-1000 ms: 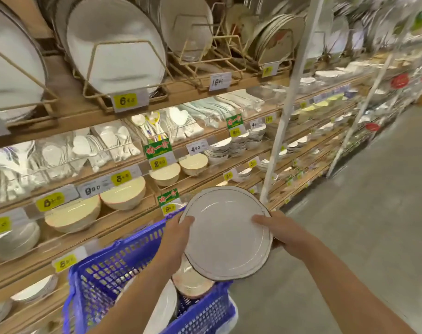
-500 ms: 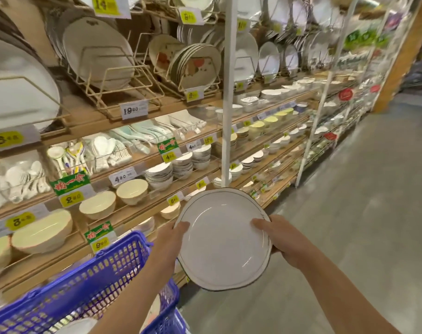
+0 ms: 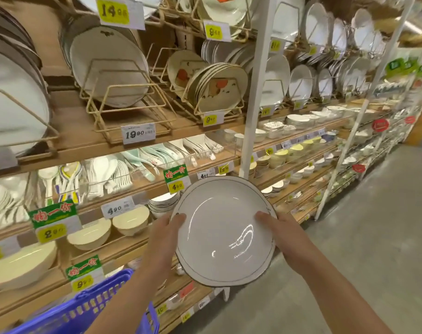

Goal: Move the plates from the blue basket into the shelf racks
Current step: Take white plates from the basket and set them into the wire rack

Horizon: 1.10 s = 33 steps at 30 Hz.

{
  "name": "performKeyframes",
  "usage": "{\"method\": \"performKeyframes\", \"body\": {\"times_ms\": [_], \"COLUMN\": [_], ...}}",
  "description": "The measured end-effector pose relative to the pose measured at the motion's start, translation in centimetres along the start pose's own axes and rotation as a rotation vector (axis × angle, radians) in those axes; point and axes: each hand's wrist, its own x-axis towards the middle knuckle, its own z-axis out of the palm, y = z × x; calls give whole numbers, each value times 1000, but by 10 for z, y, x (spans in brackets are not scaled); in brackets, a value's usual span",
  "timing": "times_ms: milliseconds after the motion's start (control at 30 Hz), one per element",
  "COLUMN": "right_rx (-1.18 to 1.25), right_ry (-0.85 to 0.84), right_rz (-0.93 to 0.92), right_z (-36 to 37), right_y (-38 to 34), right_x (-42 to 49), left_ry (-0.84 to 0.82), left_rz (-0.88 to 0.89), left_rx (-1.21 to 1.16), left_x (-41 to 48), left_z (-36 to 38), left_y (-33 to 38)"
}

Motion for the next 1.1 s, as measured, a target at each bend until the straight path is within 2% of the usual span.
{"method": "performKeyframes", "body": {"times_ms": [267, 567, 667, 767, 833, 1000, 1100], "right_rx": [98, 373, 434, 456, 419, 313, 131], "right_ry": [6, 50, -21, -164, -270, -520, -538], "right_rz": [-163, -218, -265, -331, -432, -892, -1155], "right_z": [36, 93, 120, 139, 143, 119, 109], "right_y": [-53, -84, -86, -91, -108, -177, -212], "right_x": [80, 128, 129, 125, 126, 158, 173], "left_ry": [109, 236, 288, 485, 617, 788, 811], "left_rz": [53, 225, 234, 306, 384, 563, 749], "left_rx": [-131, -116, -146, -115, -86, 177, 340], "left_x": [65, 67, 61, 60, 59, 50, 51], "left_z": [-8, -11, -1, 1, -9, -31, -28], "left_y": [31, 42, 46, 60, 77, 127, 157]}}
